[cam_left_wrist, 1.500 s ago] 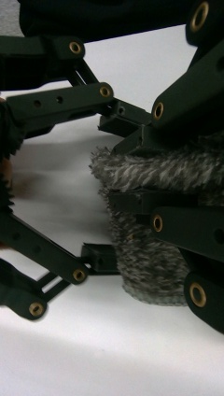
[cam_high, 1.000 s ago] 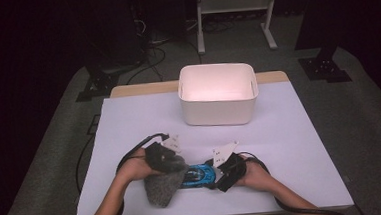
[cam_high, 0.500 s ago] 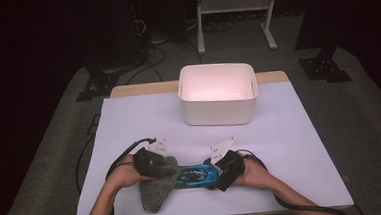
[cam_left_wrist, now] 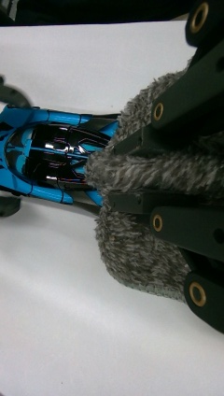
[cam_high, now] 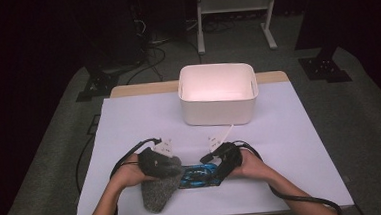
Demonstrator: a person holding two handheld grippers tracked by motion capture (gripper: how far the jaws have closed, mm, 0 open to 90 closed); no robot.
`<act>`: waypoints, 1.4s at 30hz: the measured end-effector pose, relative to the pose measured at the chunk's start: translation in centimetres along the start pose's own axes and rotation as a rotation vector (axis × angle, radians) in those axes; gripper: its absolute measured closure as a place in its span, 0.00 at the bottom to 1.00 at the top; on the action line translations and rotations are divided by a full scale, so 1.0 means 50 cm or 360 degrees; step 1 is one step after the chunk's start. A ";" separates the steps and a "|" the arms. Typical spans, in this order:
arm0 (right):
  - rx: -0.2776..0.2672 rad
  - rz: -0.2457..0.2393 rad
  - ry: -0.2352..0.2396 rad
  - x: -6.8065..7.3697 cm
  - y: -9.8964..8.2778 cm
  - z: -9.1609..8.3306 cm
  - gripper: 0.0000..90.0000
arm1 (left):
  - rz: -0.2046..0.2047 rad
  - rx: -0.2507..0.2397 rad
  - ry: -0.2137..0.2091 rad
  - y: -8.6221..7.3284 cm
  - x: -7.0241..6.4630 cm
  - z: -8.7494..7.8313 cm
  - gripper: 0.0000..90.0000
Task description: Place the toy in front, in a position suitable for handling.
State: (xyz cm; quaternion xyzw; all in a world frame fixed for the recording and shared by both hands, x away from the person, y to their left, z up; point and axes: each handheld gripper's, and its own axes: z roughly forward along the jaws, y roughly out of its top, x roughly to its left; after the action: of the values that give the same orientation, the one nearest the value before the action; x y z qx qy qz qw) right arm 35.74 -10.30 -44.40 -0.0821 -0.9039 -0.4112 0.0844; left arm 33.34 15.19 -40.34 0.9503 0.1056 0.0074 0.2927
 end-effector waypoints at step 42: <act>-0.0083 -0.0335 -0.0435 0.102 -0.025 0.009 0.32 | -0.0141 -0.0089 -0.0104 0.052 0.008 0.005 0.86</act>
State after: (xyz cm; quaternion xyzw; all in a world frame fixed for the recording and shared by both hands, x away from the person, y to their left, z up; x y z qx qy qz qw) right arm 30.46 -10.37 -44.49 -0.0444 -0.8996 -0.4260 -0.0848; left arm 34.26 13.05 -39.14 0.9359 0.1376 -0.0335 0.3224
